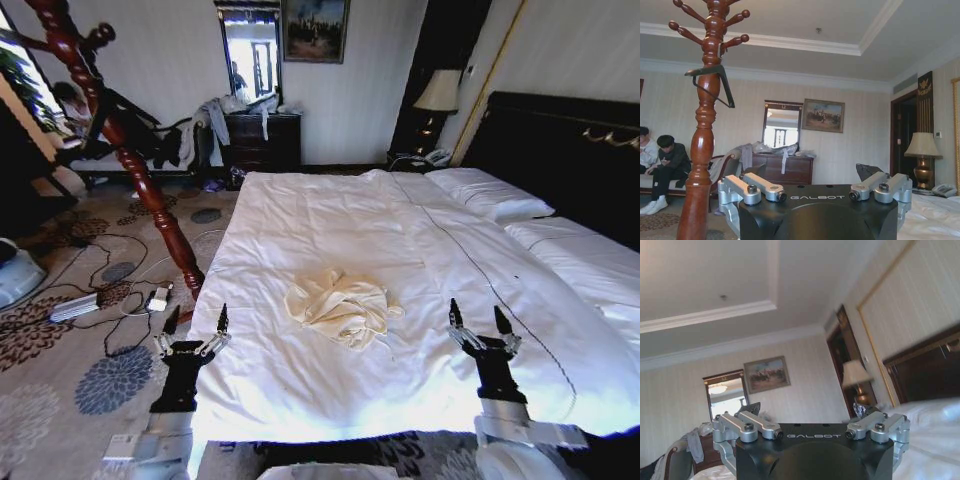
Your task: Pick up the clothes from the bed and hang them on the clothes hanger.
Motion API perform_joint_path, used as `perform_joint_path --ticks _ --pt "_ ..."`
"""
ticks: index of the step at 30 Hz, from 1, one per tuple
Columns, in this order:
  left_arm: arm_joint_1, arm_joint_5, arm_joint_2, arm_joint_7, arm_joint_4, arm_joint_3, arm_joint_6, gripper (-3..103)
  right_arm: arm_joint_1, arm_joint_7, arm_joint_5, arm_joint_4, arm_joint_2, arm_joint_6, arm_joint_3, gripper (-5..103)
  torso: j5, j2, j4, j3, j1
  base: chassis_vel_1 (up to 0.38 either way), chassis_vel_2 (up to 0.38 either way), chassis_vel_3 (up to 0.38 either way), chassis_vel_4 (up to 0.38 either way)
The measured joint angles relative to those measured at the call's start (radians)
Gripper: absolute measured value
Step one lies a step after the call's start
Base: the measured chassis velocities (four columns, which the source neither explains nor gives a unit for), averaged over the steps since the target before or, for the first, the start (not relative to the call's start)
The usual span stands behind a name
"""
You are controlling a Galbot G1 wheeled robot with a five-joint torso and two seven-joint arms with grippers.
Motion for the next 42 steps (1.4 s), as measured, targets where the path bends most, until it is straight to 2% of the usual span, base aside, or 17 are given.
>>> perform_joint_path --ticks 5,12,16,26,29,31,32,34,35,36,37,38,40,42 --pt "0.009 0.011 -0.011 -0.003 -0.013 0.0 0.0 100 0.014 0.03 0.016 -0.013 -0.023 -0.028 0.0 100 0.0002 0.0 0.0001 0.0 0.0 0.0 0.0 0.0 0.0" --pt "0.006 0.021 -0.019 -0.004 -0.008 -0.011 0.008 100 0.02 0.047 -0.069 -0.041 -0.064 -0.037 0.017 100 0.0001 0.0 0.0 0.0 0.0 0.0 0.0 0.0 0.0" --pt "0.004 0.043 -0.03 -0.004 0.007 -0.003 0.008 100 0.03 0.059 -0.078 -0.054 -0.076 -0.036 0.019 100 0.0001 0.0 0.0001 0.0 0.0 0.0 0.0 0.0 0.0" --pt "-0.004 0.06 -0.038 -0.004 0.036 -0.001 0.009 100 0.053 0.09 -0.105 -0.067 -0.044 -0.033 0.018 100 0.0001 0.0 0.0001 0.0 0.0 0.0 0.0 0.0 0.0" --pt "-0.029 0.024 -0.016 0.004 0.051 -0.015 0.052 100 0.06 0.101 -0.111 -0.067 -0.022 -0.032 0.017 100 0.0001 0.0 0.0003 0.0 0.0 0.0 0.0 0.0 0.0" --pt "-0.075 -0.097 0.098 0.009 0.083 -0.043 0.112 100 0.062 0.107 -0.124 -0.07 -0.011 -0.029 0.019 100 -0.0002 0.0 0.0003 0.0 0.0 0.0 0.0 0.0 0.0" --pt "-0.075 -0.097 0.098 0.009 0.083 -0.043 0.112 100 0.062 0.107 -0.124 -0.07 -0.011 -0.029 0.019 100 -0.0002 0.0 0.0003 0.0 0.0 0.0 0.0 0.0 0.0" --pt "-0.099 -0.155 0.172 0.016 0.106 -0.054 0.125 100 0.063 0.108 -0.131 -0.075 -0.008 -0.026 0.02 100 -0.0003 0.0 0.0001 0.0 0.0 0.0 0.0 0.0 0.0" --pt "-0.127 -0.204 0.249 0.021 0.14 -0.062 0.128 100 0.063 0.11 -0.138 -0.081 -0.005 -0.021 0.021 100 -0.0001 0.0 -0.0007 0.0 0.0 0.0 0.0 0.0 0.0" --pt "-0.152 -0.23 0.295 0.026 0.175 -0.061 0.128 100 0.064 0.112 -0.14 -0.084 -0.004 -0.02 0.022 100 -0.0002 0.0 0.0002 0.0 0.0 0.0 0.0 0.0 0.0" --pt "-0.152 -0.23 0.295 0.026 0.175 -0.061 0.128 100 0.064 0.112 -0.14 -0.084 -0.004 -0.02 0.022 100 -0.0002 0.0 0.0002 0.0 0.0 0.0 0.0 0.0 0.0" --pt "-0.197 -0.251 0.348 0.033 0.234 -0.055 0.128 100 0.065 0.116 -0.141 -0.086 -0.004 -0.02 0.023 100 -0.0002 0.0 0.0003 0.0 0.0 0.0 0.0 0.0 0.0" --pt "-0.247 -0.264 0.4 0.057 0.294 -0.039 0.129 100 0.067 0.12 -0.141 -0.089 -0.004 -0.02 0.025 100 -0.0005 0.0 -0.0001 0.0 0.0 0.0 0.0 0.0 0.0" --pt "-0.317 -0.265 0.479 0.101 0.37 -0.003 0.135 100 0.07 0.122 -0.14 -0.094 -0.001 -0.02 0.028 100 -0.0007 0.0 0.0004 0.0 0.0 0.0 0.0 0.0 0.0"
